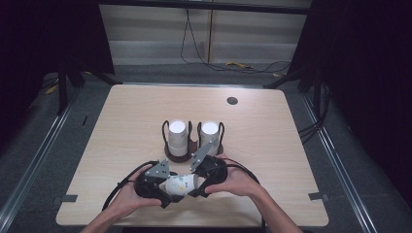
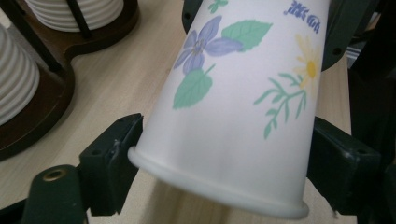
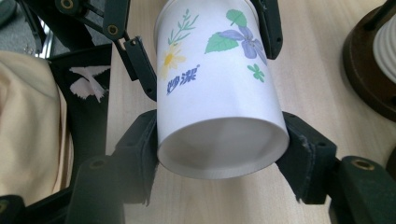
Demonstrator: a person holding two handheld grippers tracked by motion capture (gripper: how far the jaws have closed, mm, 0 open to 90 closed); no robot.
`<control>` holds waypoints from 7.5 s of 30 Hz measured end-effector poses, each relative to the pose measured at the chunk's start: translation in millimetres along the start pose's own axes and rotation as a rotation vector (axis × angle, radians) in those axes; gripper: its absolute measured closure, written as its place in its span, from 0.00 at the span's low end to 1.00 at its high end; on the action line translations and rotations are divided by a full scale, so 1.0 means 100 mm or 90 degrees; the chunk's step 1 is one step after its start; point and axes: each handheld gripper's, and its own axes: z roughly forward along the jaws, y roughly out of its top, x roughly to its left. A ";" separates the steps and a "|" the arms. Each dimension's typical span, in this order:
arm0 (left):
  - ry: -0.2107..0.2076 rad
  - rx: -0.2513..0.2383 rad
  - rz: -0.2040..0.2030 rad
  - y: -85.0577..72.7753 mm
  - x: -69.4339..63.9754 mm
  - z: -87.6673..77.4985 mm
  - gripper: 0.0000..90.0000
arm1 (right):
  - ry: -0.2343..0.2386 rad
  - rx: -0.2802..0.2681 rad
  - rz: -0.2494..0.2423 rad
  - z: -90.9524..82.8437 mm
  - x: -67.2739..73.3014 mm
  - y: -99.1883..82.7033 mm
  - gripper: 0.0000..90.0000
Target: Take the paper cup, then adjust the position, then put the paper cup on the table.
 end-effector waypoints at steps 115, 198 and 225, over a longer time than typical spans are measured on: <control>-0.056 -0.293 -0.131 0.15 0.10 -0.32 0.19 | 0.020 -0.362 0.085 -0.18 -0.02 -0.42 0.42; 0.132 -0.217 -0.183 -0.03 0.45 -0.83 0.28 | -0.223 -0.346 0.249 -0.52 -0.07 -0.96 0.25; 0.252 -0.100 -0.216 -0.11 0.64 -1.13 0.28 | -0.262 -0.297 0.255 -0.58 0.06 -1.11 0.20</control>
